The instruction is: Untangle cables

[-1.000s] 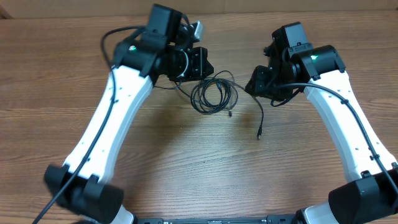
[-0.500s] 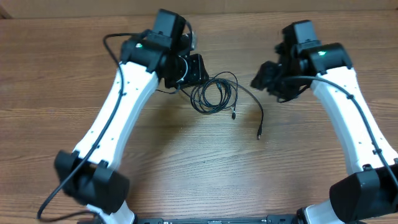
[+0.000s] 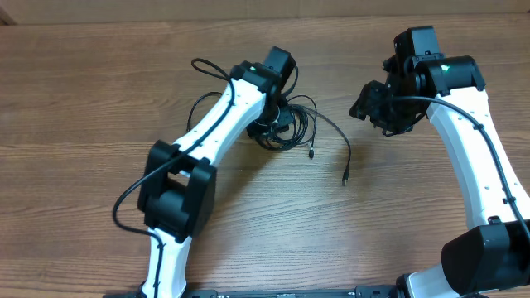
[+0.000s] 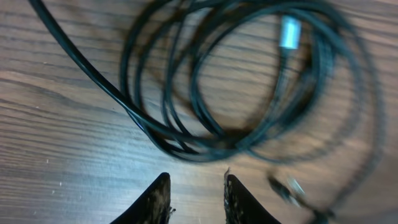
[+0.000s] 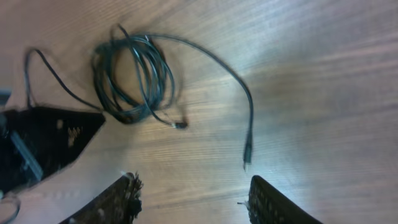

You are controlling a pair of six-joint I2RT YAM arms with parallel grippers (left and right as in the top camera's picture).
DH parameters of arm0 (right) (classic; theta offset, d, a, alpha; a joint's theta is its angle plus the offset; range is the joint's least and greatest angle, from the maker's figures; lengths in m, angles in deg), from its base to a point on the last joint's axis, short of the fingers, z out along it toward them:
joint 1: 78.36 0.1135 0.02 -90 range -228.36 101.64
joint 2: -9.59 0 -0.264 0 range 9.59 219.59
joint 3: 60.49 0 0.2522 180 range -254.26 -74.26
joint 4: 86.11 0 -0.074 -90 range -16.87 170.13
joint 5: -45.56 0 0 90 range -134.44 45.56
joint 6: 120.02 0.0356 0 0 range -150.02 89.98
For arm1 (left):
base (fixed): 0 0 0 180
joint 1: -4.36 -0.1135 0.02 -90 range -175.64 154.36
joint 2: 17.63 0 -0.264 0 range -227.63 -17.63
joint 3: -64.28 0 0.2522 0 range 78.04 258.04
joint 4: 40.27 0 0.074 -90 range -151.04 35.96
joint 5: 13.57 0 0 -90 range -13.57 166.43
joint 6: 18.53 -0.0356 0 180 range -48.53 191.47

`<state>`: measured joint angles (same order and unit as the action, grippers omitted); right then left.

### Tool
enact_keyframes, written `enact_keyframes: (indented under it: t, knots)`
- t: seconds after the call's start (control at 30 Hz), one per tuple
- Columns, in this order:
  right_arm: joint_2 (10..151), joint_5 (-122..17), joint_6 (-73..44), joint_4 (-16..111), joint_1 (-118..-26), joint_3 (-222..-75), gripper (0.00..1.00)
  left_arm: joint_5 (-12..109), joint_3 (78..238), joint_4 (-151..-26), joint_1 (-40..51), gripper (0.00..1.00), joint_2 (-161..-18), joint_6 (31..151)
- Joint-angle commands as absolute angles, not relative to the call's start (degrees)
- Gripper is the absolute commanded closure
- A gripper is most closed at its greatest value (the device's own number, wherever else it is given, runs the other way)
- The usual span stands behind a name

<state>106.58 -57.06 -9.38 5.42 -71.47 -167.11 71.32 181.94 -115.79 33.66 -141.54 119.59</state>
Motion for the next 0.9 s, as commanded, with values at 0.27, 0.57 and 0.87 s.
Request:
enact_keyframes:
  t: [0.27, 0.57, 0.87]
  knots:
    - [106.89, -56.01, -15.15, 1.81, -71.31, -167.57, 0.45, 78.95, 182.29, -109.56, 35.52, 0.37, -147.77, 120.84]
    - [106.91, -56.03, -15.15, 2.64, -71.31, -167.57, 0.45, 83.15, 182.31, -114.24, 35.43, 0.59, -149.35, 117.71]
    - [106.91, -56.06, -15.12, 3.34, -71.31, -167.57, 0.46, 83.91, 181.48, -113.26, 35.56, 0.66, -149.92, 118.23]
